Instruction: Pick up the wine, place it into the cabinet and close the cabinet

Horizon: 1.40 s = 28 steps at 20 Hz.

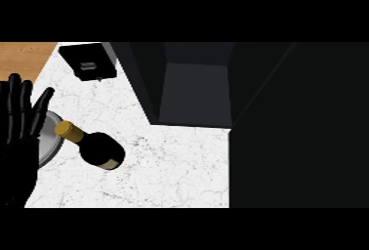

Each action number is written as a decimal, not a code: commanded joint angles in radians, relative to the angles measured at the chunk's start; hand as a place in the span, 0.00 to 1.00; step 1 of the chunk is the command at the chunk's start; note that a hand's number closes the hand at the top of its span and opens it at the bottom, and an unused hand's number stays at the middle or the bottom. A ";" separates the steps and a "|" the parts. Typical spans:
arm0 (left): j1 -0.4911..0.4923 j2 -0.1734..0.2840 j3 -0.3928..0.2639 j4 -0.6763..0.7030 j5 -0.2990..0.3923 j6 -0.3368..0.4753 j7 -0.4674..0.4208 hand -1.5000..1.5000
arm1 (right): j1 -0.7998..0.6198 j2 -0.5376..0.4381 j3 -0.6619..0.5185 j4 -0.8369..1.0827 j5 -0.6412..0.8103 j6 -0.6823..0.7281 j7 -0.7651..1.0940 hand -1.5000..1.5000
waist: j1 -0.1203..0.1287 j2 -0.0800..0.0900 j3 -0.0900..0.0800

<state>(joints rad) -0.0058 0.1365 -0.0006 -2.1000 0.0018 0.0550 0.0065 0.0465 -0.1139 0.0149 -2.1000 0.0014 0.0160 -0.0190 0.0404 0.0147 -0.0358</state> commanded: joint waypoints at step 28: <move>0.426 0.439 0.175 -0.313 1.265 -0.596 0.294 0.00 | 0.038 -0.053 0.091 -0.446 -0.199 0.037 0.528 0.00 | -0.028 -0.018 0.035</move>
<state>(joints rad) 0.3471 0.5642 0.1118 -2.3450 1.1777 -0.5196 0.2670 0.1252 -0.1538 0.1330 -2.4325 -0.1596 0.0910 0.3734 0.0058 -0.0027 -0.0003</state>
